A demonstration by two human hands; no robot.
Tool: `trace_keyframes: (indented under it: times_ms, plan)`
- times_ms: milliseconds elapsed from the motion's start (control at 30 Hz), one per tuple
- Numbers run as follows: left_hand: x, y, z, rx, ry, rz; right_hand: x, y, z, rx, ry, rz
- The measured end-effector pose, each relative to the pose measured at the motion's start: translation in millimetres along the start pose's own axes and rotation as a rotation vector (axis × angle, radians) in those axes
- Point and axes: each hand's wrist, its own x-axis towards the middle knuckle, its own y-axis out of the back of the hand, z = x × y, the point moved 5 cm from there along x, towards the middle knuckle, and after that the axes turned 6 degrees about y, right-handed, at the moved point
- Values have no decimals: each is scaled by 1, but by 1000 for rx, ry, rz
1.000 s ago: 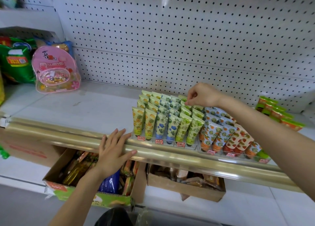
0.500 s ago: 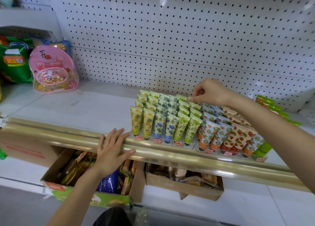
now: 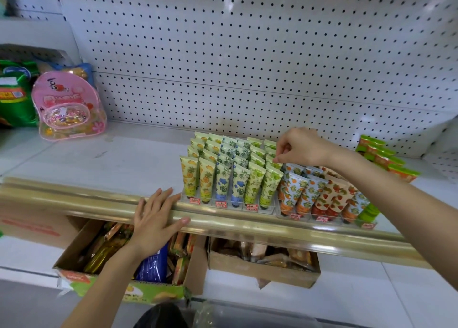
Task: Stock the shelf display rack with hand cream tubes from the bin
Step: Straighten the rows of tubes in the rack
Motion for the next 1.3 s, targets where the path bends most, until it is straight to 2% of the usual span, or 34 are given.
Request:
trace_keyframes:
  times_ms: [233,533,833,967,1300]
  plan:
    - [1,-1,-2,-7,-8,12,0,0,2,20,10,16]
    - [0,-1,0,-3,-15,26,-40,44,31,80,-16,175]
    - [-7,9,7,-46,16,42,-104,62,67,69,-52,161]
    - [-14,20,15,-105,35,90,-118,62,75,23,-36,113]
    - [-50,48,45,-66,6,281,-143,81,92,61,-38,203]
